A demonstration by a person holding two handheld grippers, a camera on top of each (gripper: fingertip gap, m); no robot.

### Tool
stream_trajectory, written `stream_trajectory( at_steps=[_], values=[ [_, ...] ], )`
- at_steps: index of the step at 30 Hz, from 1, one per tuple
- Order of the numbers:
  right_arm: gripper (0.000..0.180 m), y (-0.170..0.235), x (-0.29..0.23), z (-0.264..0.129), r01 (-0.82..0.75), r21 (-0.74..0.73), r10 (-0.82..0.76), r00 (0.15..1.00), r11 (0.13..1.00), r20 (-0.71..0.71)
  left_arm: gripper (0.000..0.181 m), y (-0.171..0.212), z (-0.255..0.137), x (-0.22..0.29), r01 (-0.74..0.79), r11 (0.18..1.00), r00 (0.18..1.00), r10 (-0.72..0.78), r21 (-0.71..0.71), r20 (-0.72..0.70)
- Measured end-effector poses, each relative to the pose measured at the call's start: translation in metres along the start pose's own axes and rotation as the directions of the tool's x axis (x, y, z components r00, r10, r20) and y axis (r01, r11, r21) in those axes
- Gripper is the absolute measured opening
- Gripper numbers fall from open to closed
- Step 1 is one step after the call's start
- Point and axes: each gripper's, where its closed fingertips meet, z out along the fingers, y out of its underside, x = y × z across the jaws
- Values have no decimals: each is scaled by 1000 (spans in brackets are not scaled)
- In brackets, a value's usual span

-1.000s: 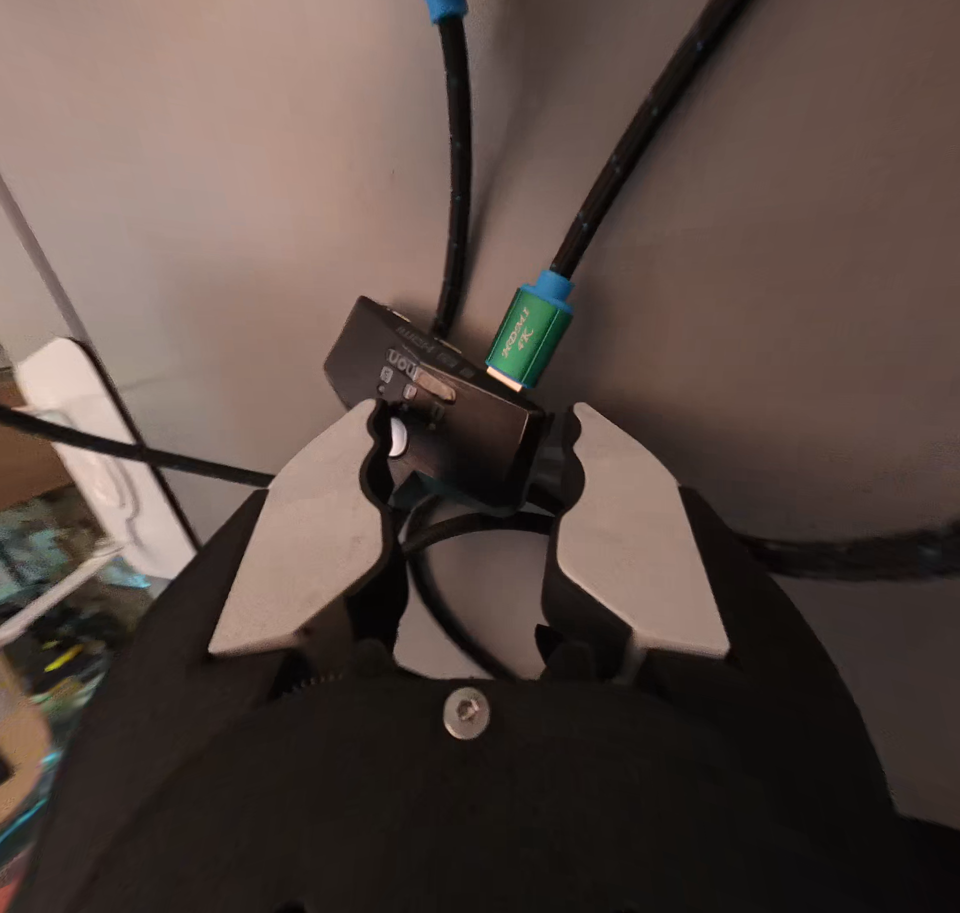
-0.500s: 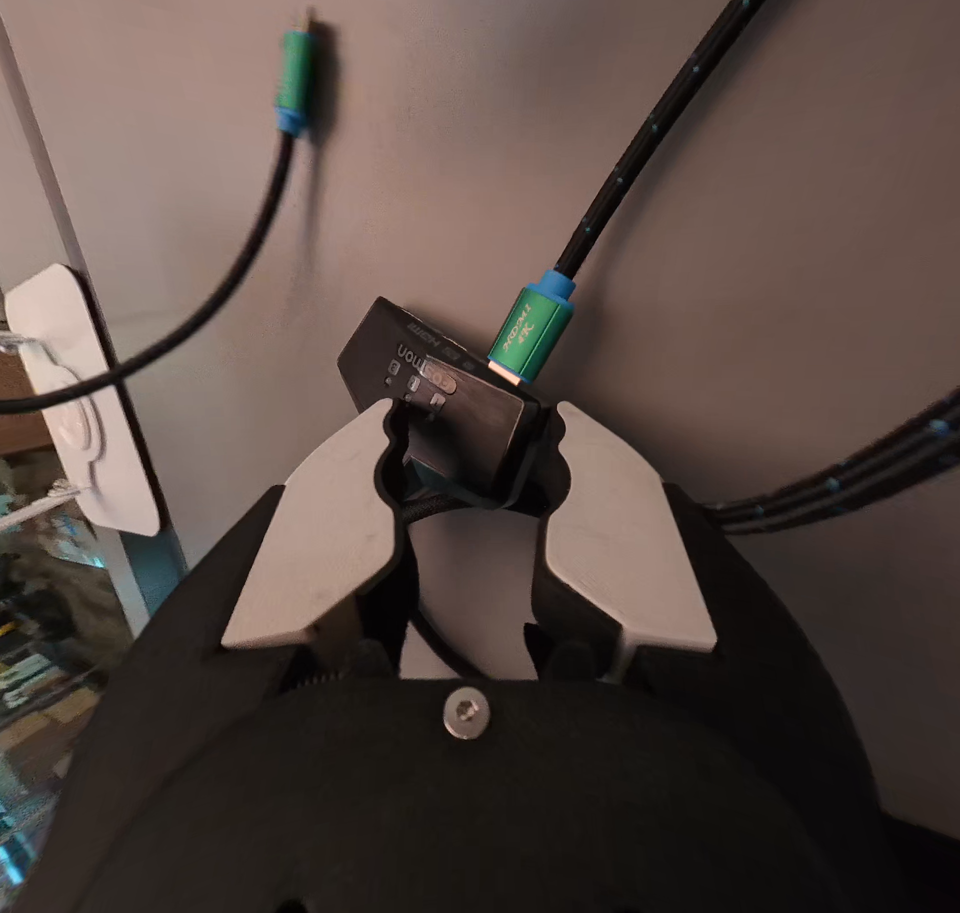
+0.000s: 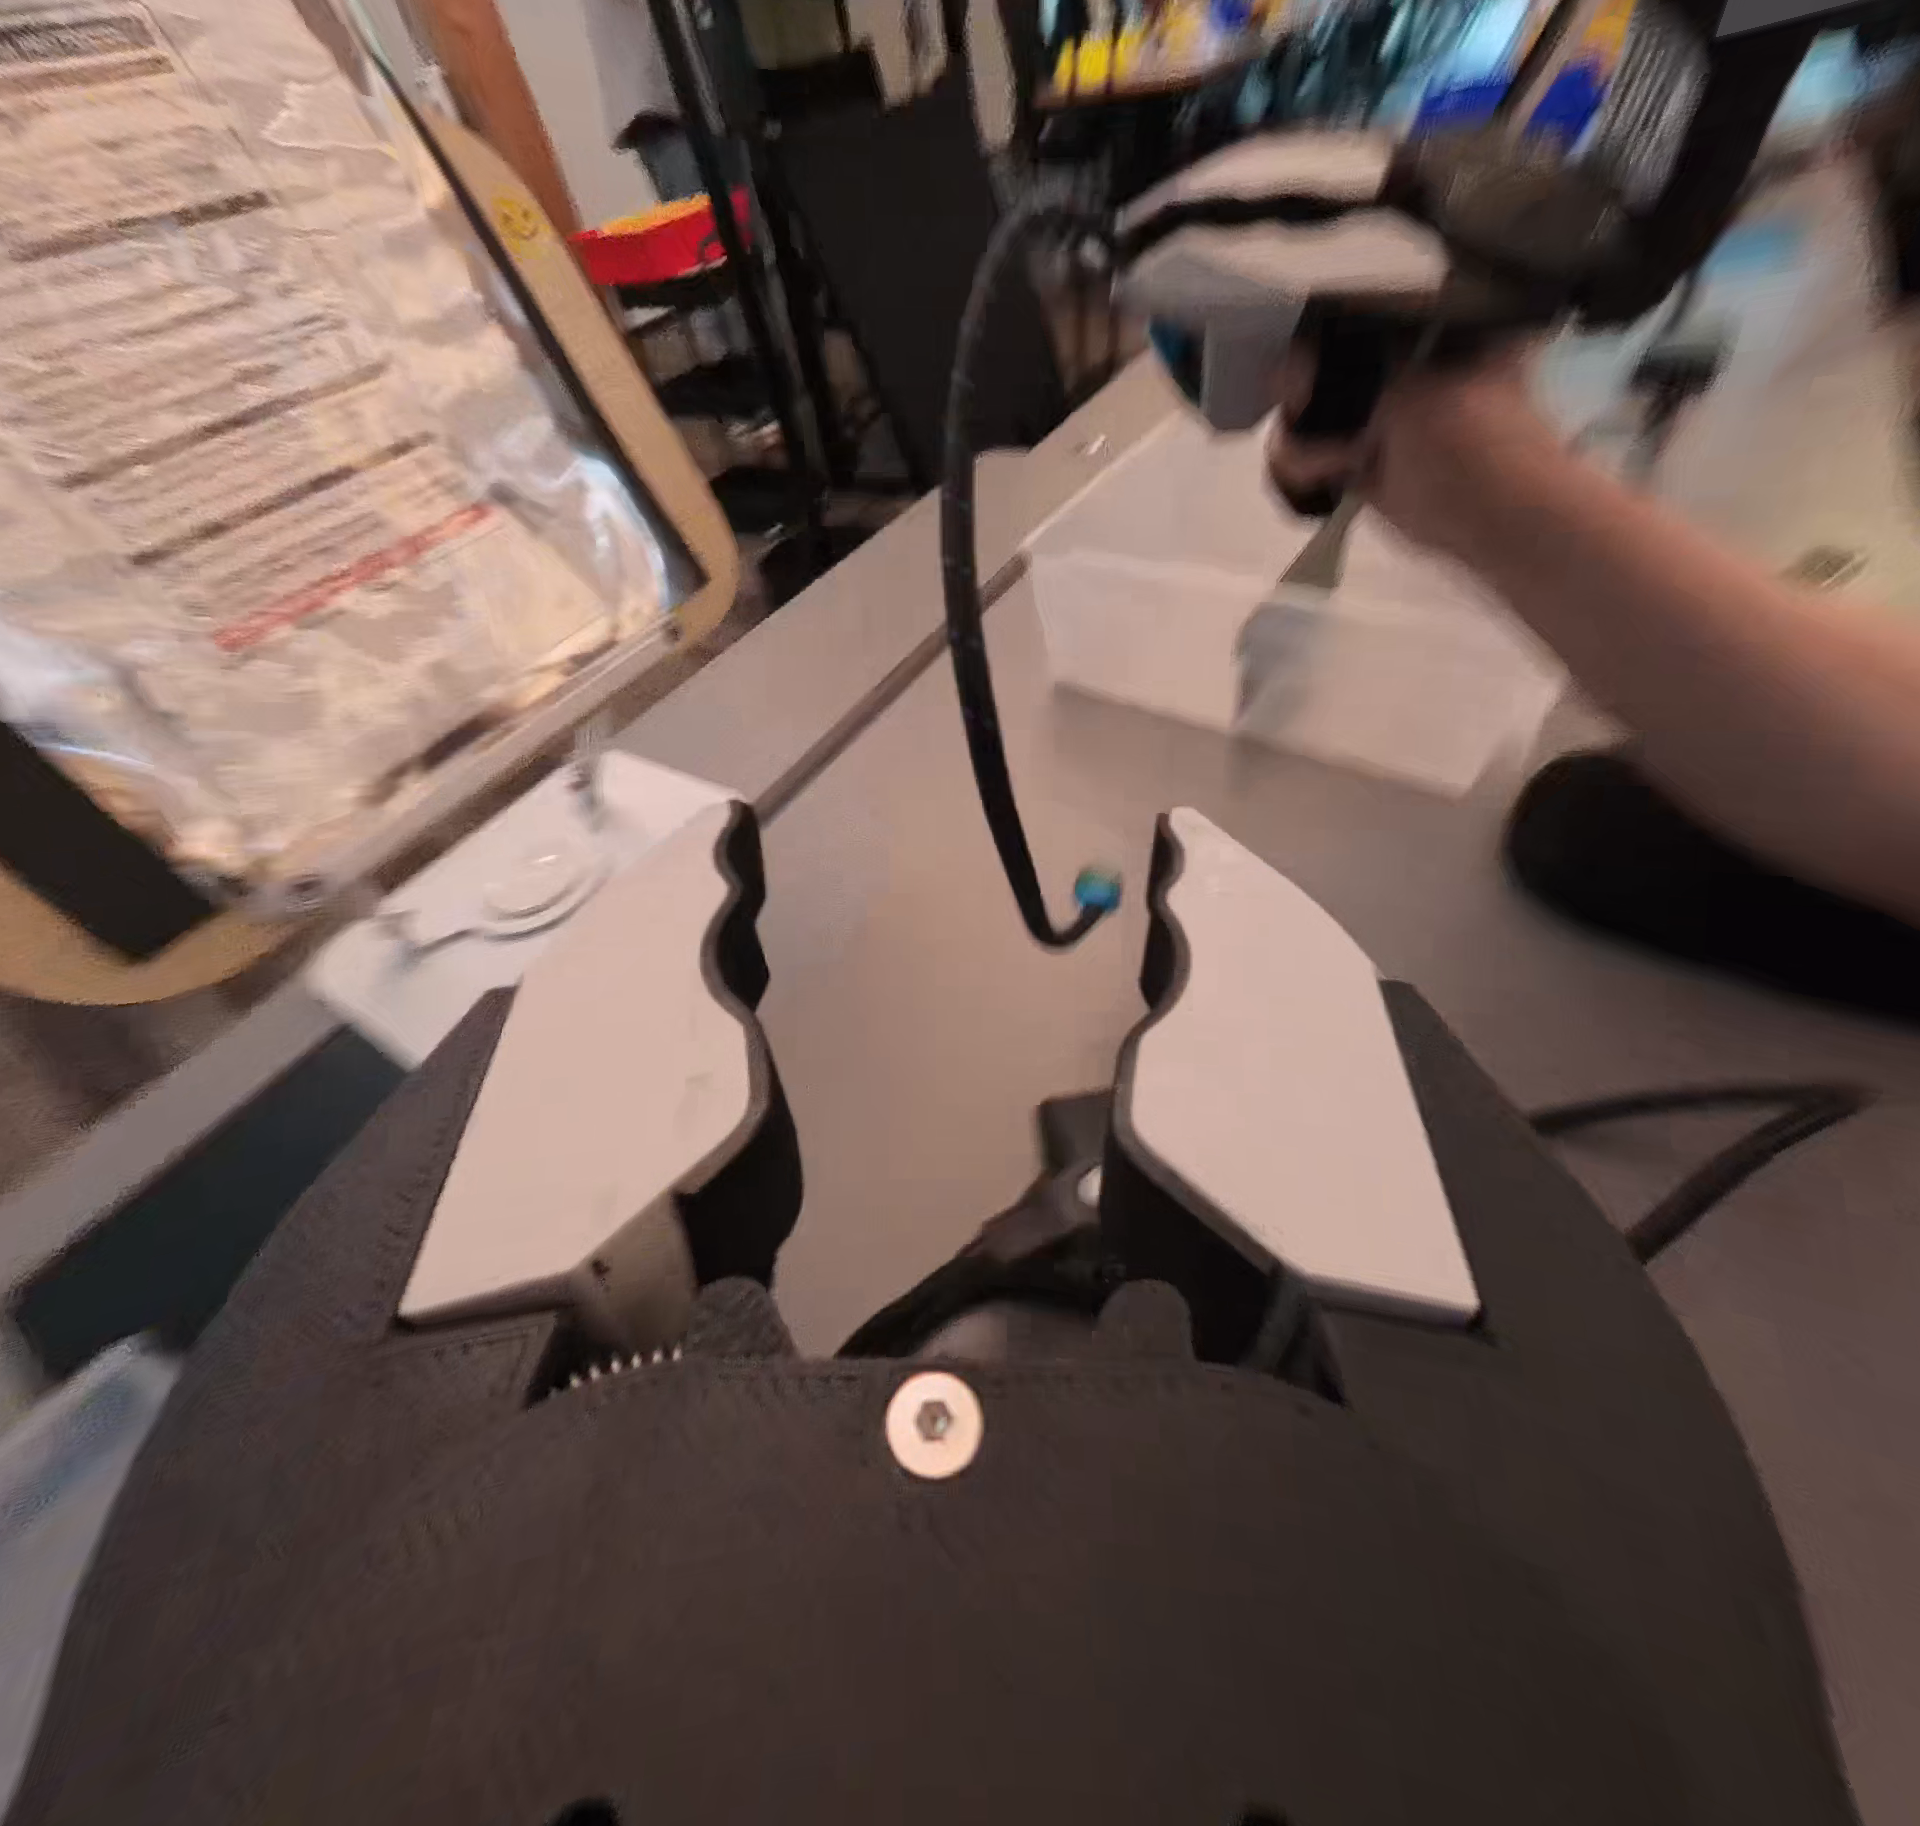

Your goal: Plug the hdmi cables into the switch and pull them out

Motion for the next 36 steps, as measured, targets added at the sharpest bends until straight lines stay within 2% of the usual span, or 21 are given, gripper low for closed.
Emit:
stream_trajectory(
  at_steps=[2,4,5,6,7,8,13,15,17,22,24,27,28,32,34,36],
  values=[
    [8,-4,0,-2,-26,22,26,1000,999,11,71,-13,12,7,123,991,990,-119,47,-72],
    [8,-6,-1,-3,-25,25,24,1000,999,14,75,-17,27,13,126,991,990,-121,51,-76],
    [7,-5,-2,-4,-22,18,21,1000,1000,23,69,-19,34,17,122,991,990,-117,51,-82],
    [8,-4,-2,-4,-13,10,13,1000,1000,20,57,-21,40,20,124,991,990,-119,59,-80],
    [8,-3,-1,-4,-6,2,6,1000,1000,14,27,-26,43,23,128,988,988,-121,82,-91],
    [8,0,1,-4,-3,-9,3,1000,1000,5,6,-32,46,23,138,985,987,-129,105,-92],
    [8,30,5,-1,-26,-134,33,998,991,45,4,-59,56,11,104,991,995,-103,86,-15],
    [24,41,5,0,-58,-205,70,996,977,55,4,-70,62,6,51,998,998,-52,29,36],
    [29,48,3,0,-61,-281,83,994,958,69,4,-77,68,6,17,1000,998,-15,-24,64],
    [32,53,-13,-3,-61,-416,115,988,907,105,4,-78,76,16,-68,992,990,80,-106,118],
    [34,56,-14,-1,-70,-453,117,990,889,77,4,-77,79,25,-74,991,991,86,-115,104],
    [28,61,-16,1,-75,-477,117,992,876,57,4,-75,81,35,-110,985,986,124,-130,110],
    [10,64,-20,0,-80,-500,137,987,862,78,4,-75,81,38,-119,984,985,134,-135,110],
    [7,67,-27,-1,-89,-526,173,978,846,112,4,-77,81,52,-129,982,985,143,-136,97],
    [7,61,-28,0,-95,-484,179,975,870,129,6,-81,79,75,-114,986,993,117,-121,21],
    [7,49,-32,1,-149,-423,239,956,894,169,15,-88,76,96,-135,986,991,133,-100,-26]
  ],
)
